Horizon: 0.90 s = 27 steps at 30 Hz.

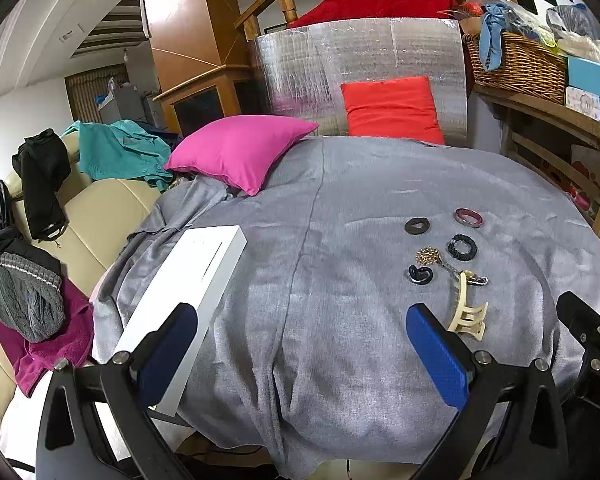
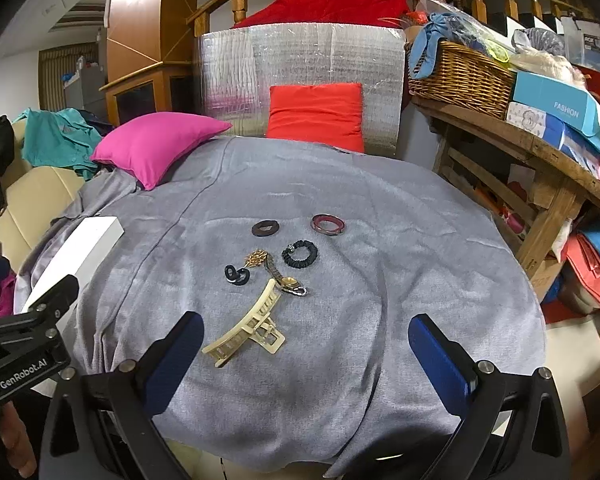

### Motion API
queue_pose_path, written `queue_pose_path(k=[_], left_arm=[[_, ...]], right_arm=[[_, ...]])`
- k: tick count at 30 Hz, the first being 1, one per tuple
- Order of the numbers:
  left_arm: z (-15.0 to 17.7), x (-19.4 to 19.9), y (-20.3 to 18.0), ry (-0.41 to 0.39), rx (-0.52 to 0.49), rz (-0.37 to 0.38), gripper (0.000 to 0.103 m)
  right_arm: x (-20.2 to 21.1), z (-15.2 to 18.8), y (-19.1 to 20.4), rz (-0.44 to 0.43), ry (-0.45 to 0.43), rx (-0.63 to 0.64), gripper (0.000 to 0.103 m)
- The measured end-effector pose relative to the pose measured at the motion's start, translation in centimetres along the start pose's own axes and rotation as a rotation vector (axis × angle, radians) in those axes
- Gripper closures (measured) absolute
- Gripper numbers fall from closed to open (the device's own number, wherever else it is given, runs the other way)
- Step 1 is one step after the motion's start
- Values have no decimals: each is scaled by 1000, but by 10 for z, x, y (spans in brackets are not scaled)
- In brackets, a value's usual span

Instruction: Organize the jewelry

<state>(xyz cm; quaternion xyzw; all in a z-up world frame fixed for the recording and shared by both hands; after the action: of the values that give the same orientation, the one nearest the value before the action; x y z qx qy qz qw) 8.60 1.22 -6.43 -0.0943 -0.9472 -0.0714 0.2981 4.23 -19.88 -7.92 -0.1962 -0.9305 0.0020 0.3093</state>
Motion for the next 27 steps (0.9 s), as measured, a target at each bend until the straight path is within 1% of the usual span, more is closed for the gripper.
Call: queue_pose_path(k=[27], left_arm=[[5, -12, -5, 27, -24, -4, 0]], right_arm=[[-13, 5, -3, -5, 20, -16, 0]])
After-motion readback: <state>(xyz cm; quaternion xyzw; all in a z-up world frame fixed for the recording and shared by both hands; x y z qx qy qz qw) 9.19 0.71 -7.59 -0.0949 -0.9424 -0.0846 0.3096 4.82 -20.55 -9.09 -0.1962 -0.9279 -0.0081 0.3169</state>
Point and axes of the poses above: each gripper's, at about its wrist camera, not at the fingertips, and x roughly against the way its jaws point, y to its left, z to its underside, the point moved 9 cm from there along -x, roughly the way its jaws point, and after that the axes turned 11 degrees about z, right-handed, at the moved point
